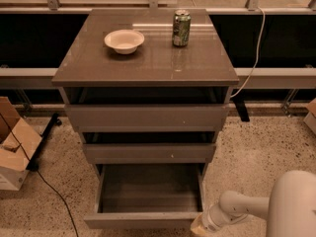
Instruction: Close bottom drawer
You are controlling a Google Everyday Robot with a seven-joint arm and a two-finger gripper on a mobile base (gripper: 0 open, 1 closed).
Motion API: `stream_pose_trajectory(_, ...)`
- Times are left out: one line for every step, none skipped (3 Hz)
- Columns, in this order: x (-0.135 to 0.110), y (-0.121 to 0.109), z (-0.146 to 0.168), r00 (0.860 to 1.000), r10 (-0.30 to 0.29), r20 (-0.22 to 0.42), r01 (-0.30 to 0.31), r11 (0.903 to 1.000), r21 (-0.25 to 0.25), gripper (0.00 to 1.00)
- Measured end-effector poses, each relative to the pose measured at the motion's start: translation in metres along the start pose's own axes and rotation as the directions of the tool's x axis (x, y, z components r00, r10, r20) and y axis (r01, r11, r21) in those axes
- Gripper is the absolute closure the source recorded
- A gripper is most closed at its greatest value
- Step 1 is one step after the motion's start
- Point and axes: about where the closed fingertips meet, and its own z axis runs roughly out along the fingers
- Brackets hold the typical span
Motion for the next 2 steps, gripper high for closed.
stream_pose_trajectory(0.0056,-0.0278,0.0269,0.998,0.038,0.047,-0.039,0.9991,0.017,1.0)
stream_pose_trajectory(0.0055,-0.0278,0.0271,0.998,0.038,0.047,-0.039,0.9991,0.017,1.0)
